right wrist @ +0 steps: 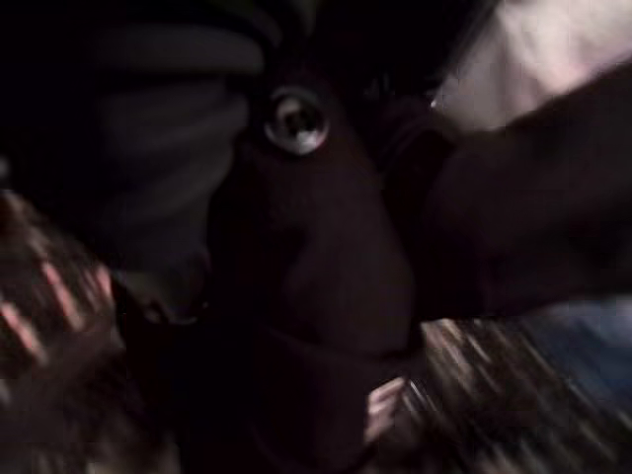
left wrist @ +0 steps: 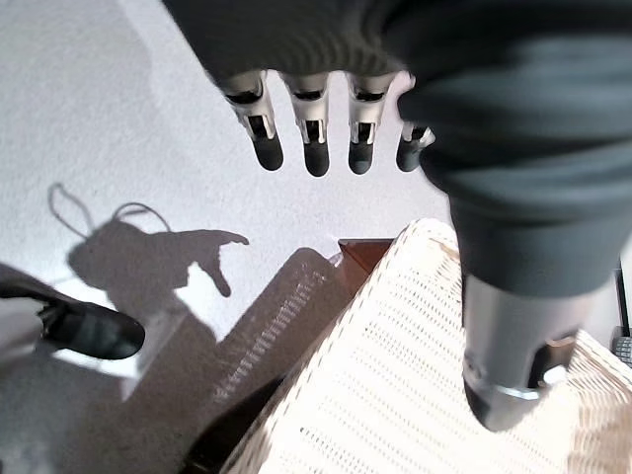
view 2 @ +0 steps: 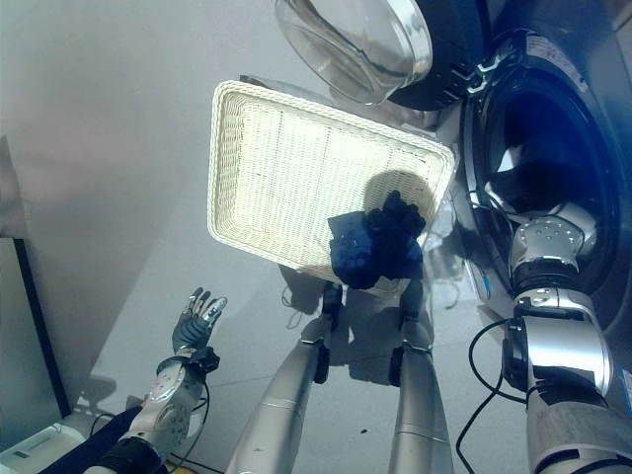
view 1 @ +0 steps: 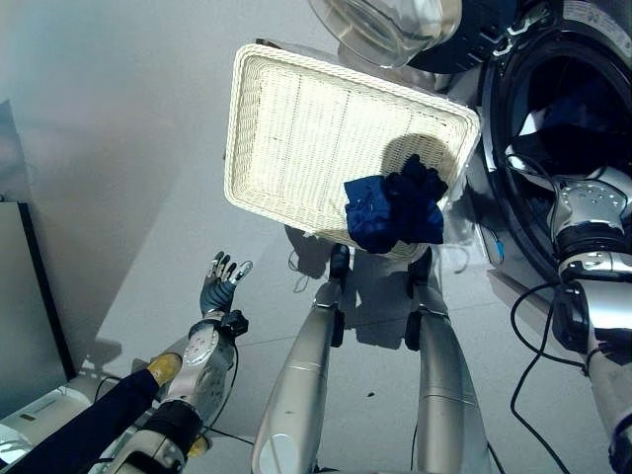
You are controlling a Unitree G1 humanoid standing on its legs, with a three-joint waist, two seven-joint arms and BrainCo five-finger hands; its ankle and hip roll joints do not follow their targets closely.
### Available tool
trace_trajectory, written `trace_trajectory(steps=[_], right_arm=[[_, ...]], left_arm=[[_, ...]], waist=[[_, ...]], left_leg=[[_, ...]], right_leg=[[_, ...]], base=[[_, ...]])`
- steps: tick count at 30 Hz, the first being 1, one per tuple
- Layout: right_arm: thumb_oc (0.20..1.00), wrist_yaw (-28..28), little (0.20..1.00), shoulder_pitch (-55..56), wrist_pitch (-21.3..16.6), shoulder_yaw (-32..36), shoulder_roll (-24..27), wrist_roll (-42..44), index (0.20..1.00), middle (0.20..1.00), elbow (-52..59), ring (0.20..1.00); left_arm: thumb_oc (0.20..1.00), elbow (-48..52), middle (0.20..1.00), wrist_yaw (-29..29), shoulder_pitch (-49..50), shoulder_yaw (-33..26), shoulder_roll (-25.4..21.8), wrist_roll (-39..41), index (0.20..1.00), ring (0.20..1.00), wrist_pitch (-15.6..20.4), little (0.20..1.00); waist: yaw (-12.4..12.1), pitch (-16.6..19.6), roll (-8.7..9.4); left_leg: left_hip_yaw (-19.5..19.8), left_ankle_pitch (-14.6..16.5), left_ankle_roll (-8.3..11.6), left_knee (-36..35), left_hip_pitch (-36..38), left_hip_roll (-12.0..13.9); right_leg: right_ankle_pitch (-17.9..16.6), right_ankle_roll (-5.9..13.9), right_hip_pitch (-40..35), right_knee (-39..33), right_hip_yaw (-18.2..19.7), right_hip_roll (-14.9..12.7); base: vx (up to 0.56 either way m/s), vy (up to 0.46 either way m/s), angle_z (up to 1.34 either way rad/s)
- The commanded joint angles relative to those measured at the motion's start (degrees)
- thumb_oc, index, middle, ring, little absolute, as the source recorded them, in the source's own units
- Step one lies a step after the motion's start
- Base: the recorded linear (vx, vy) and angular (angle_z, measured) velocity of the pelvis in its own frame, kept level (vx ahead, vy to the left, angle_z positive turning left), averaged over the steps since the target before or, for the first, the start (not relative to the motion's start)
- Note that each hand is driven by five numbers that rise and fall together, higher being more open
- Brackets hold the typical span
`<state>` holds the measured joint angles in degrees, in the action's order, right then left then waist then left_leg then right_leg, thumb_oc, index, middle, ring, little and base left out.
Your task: Put the clothes into the washing machine.
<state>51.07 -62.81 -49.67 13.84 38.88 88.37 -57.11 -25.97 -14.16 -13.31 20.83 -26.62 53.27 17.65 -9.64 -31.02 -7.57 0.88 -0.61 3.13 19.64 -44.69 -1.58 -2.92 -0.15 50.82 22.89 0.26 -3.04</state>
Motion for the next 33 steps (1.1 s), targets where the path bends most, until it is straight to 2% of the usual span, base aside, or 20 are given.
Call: trace_trajectory(steps=[1,2,3,4,5,6,7,8,9,11,12,13,16,21,25,26,30,33], right_arm=[[0.498,17.75,0.498,10.2,-21.54,3.05,20.94,-10.72,0.498,0.498,2.13,0.498],[1.0,14.19,1.0,13.12,-19.86,4.5,18.82,-3.26,1.0,1.0,5.32,1.0],[1.0,14.19,1.0,13.12,-19.86,4.5,18.82,-3.26,1.0,1.0,5.32,1.0],[1.0,9.86,1.0,14.89,-16.65,5.16,17.44,4.08,1.0,1.0,7.0,1.0],[1.0,-12.05,1.0,17.28,-5.41,6.94,14.4,24.63,1.0,1.0,6.26,1.0],[1.0,-13.67,1.0,16.85,3.08,7.02,11.06,24.63,1.0,1.0,8.43,1.0],[1.0,-14.34,1.0,16.77,5.43,6.75,9.73,24.63,1.0,1.0,8.91,1.0],[1.0,-14.94,1.0,16.27,9.51,6.41,7.86,24.63,1.0,1.0,9.94,1.0],[1.0,-17.13,1.0,14.84,17.89,4.83,4.26,24.63,1.0,1.0,11.98,1.0],[1.0,-22.16,1.0,13.59,23.22,2.66,-0.66,24.63,1.0,1.0,15.74,1.0],[1.0,-22.96,1.0,13.8,23.5,2.54,-1.34,24.63,1.0,1.0,16.15,1.0],[1.0,-26.43,1.0,13.92,24.71,2.2,-3.69,24.63,1.0,1.0,17.88,1.0],[1.0,-35.54,1.0,14.06,29.66,0.8,-6.65,24.63,1.0,1.0,19.01,1.0],[1.0,-48.01,1.0,12.57,35.13,-0.59,-7.3,24.63,1.0,1.0,15.56,1.0],[1.0,-50.92,1.0,13.43,34.78,-0.91,-8.62,24.63,1.0,1.0,15.57,1.0],[1.0,-51.76,1.0,13.86,33.94,-0.83,-9.59,24.63,1.0,1.0,16.18,1.0],[1.0,-54.92,1.0,16.69,33.17,-0.91,-12.64,24.63,1.0,1.0,18.25,1.0],[1.0,-57.86,1.0,19.84,33.95,-3.08,-15.45,24.63,1.0,1.0,19.58,1.0]], left_arm=[[1.0,-0.66,1.0,-0.45,4.53,-2.47,1.66,2.17,1.0,1.0,-1.28,1.0],[1.0,-0.41,1.0,-0.94,4.2,-2.54,1.92,2.36,1.0,1.0,-1.84,1.0],[1.0,-0.41,1.0,-0.94,4.2,-2.54,1.92,2.36,1.0,1.0,-1.84,1.0],[1.0,-0.42,1.0,-1.1,4.28,-2.54,1.93,2.39,1.0,1.0,-2.32,1.0],[1.0,-0.58,1.0,-1.09,3.86,-2.19,2.06,1.8,1.0,1.0,-2.7,1.0],[1.0,-0.98,1.0,-0.84,3.08,-1.94,2.21,1.71,1.0,1.0,-2.89,1.0],[1.0,-1.03,1.0,-0.9,2.93,-1.54,2.19,1.81,1.0,1.0,-2.94,1.0],[1.0,-0.99,1.0,-0.99,2.59,-1.18,2.24,1.79,1.0,1.0,-3.04,1.0],[1.0,-0.84,1.0,-1.11,1.69,-1.05,2.71,1.2,1.0,1.0,-3.51,1.0],[1.0,-0.74,1.0,-1.49,1.19,-0.26,3.24,1.37,1.0,1.0,-3.41,1.0],[1.0,-0.86,1.0,-1.51,1.32,-0.07,3.38,1.34,1.0,1.0,-3.25,1.0],[1.0,-1.03,1.0,-1.72,1.36,0.54,4.12,1.0,1.0,1.0,-2.52,1.0],[1.0,-0.36,1.0,-2.38,1.64,1.72,5.27,0.68,1.0,1.0,-1.71,1.0],[1.0,-1.42,1.0,-1.53,1.5,2.26,6.06,1.47,1.0,1.0,-0.79,1.0],[1.0,-2.27,1.0,-0.73,1.71,2.21,6.58,1.61,1.0,1.0,-0.2,1.0],[1.0,-2.61,1.0,-0.54,1.57,1.98,6.94,1.63,1.0,1.0,0.1,1.0],[1.0,-3.37,1.0,-0.02,2.05,1.9,7.71,1.73,1.0,1.0,1.0,1.0],[1.0,-3.47,1.0,-0.13,2.05,1.39,8.42,1.68,1.0,1.0,1.8,1.0]], waist=[[8.35,1.22,-3.12],[8.66,1.22,-3.21],[8.66,1.22,-3.21],[8.88,1.22,-3.06],[8.57,1.22,-2.98],[8.21,1.22,-3.13],[8.12,1.22,-3.13],[7.92,1.22,-3.24],[7.43,1.22,-3.65],[7.21,1.22,-4.07],[7.28,1.22,-4.05],[7.25,1.22,-4.23],[7.07,1.22,-4.64],[6.74,1.22,-5.18],[6.78,1.22,-5.15],[6.79,1.22,-5.11],[7.06,1.22,-4.69],[7.16,1.22,-4.37]], left_leg=[[0.64,-2.1,-0.52,-2.24,0.05,-2.23],[0.51,-2.43,-0.4,-2.09,-0.41,-1.99],[0.51,-2.43,-0.4,-2.09,-0.41,-1.99],[0.39,-1.57,-0.36,-1.68,0.1,-2.05],[0.18,-2.11,-0.65,-1.82,-0.09,-2.14],[0.09,-2.19,-0.73,-2.0,-0.17,-2.28],[0.06,-1.68,-0.72,-1.92,0.22,-2.38],[-0.03,-1.79,-0.74,-2.04,0.2,-2.43],[-0.27,-2.64,-0.86,-2.49,-0.39,-2.48],[-0.73,-2.7,-0.87,-3.06,-0.39,-2.44],[-0.73,-2.15,-0.86,-3.01,0.02,-2.51],[-0.82,-2.28,-0.88,-3.36,-0.02,-2.48],[-0.89,-2.6,-0.93,-4.31,0.2,-2.61],[-0.84,-2.83,-1.03,-5.11,0.54,-2.92],[-0.82,-2.93,-1.15,-5.53,0.69,-3.02],[-0.89,-3.6,-1.23,-5.85,0.31,-2.93],[-0.83,-3.11,-1.49,-6.12,0.95,-3.23],[-0.97,-4.07,-1.75,-6.99,0.42,-3.19]], right_leg=[[7.63,1.08,-1.54,5.78,-5.83,3.67],[7.22,1.05,-1.17,5.7,-5.65,3.76],[7.22,1.05,-1.17,5.7,-5.65,3.76],[8.14,1.14,-1.66,6.18,-5.52,3.61],[7.67,1.03,-1.58,6.03,-5.47,3.52],[7.54,1.05,-1.58,5.73,-5.54,3.37],[8.12,1.11,-1.95,5.91,-5.56,3.27],[8.03,1.11,-1.95,5.79,-5.68,3.18],[6.98,1.06,-1.41,5.11,-6.15,2.89],[7.33,1.06,-1.32,5.0,-6.64,2.59],[8.02,1.12,-1.67,5.27,-6.56,2.55],[8.2,1.1,-1.61,5.29,-6.51,2.68],[8.61,1.04,-1.67,5.34,-6.37,2.89],[8.63,1.21,-1.78,5.17,-6.36,3.06],[8.39,1.27,-1.9,4.72,-6.14,3.22],[7.6,1.22,-1.63,4.18,-6.16,3.37],[7.75,1.4,-2.23,3.82,-5.92,3.37],[6.16,1.49,-1.83,2.43,-5.9,3.56]], base=[[0.0,0.009,-0.22],[0.02,0.008,-0.15],[0.05,0.009,-0.11],[0.03,-0.026,-0.07],[0.03,-0.04,-0.07],[0.01,-0.045,0.03],[0.01,-0.025,0.13],[-0.02,-0.017,0.2],[-0.03,-0.005,0.14],[-0.01,0.028,-0.03],[0.0,0.053,-0.08],[0.0,0.05,-0.09],[-0.04,0.072,-0.05],[-0.04,0.057,-0.04],[-0.03,0.058,0.06],[-0.04,0.075,0.02],[-0.02,0.071,0.02],[-0.05,0.098,0.04]])
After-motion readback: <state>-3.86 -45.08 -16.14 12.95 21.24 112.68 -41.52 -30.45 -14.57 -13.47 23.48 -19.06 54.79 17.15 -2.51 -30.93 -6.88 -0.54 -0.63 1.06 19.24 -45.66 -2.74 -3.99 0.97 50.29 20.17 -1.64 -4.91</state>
